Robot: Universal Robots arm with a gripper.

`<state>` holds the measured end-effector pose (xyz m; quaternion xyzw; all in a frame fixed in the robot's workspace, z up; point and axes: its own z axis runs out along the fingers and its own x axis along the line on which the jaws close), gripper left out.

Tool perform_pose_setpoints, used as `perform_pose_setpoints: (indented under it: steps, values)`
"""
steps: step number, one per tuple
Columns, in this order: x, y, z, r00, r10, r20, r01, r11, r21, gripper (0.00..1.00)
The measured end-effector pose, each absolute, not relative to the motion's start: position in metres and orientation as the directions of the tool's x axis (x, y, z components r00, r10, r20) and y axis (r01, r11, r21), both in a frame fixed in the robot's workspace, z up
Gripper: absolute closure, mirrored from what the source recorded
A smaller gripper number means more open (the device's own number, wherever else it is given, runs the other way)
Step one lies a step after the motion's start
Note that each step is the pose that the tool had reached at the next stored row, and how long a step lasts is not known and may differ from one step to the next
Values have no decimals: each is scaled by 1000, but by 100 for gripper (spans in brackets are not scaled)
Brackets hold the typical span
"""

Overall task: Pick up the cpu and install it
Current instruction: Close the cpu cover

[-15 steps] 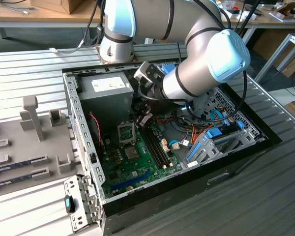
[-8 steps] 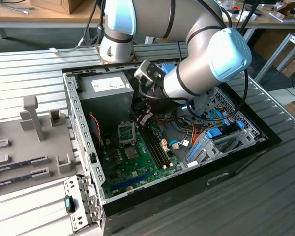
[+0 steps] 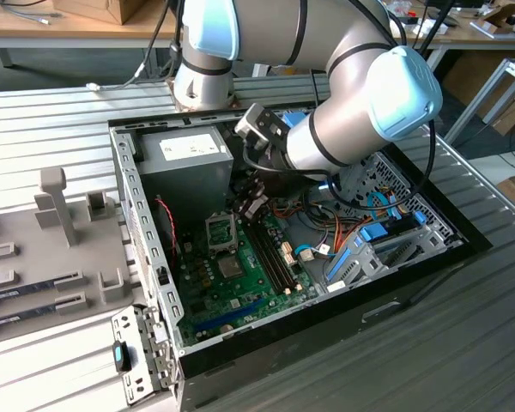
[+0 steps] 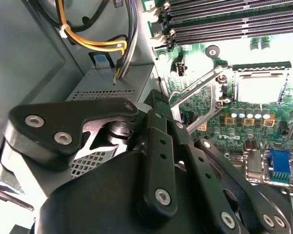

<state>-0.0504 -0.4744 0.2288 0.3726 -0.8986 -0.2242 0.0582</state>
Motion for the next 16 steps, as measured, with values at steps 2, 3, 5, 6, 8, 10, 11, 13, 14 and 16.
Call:
perform_pose_setpoints:
  steps: [2,3,5,6,8,10,11,13,14,16]
  values:
    - [-50,-476,229,-716,-696,-64,-643,621,447,89]
    - [-50,-477,229,-716,-696,-64,-643,621,447,89]
    - [-50,-477,230,-716,-696,-64,-644,621,448,89]
    - [-50,-477,230,-716,-696,-64,-644,621,448,89]
    - [-50,-477,230,-716,-696,-64,-644,621,448,89]
    - [-50,-477,230,-716,-696,-64,-644,621,448,89]
    - [-50,-477,231,-716,-696,-64,-644,621,448,89]
    - [-50,-477,232,-715,-696,-64,-644,621,448,89]
    - [-50,-477,232,-715,-696,-64,-644,621,448,89]
    - [-50,-477,233,-715,-696,-64,-644,620,448,89]
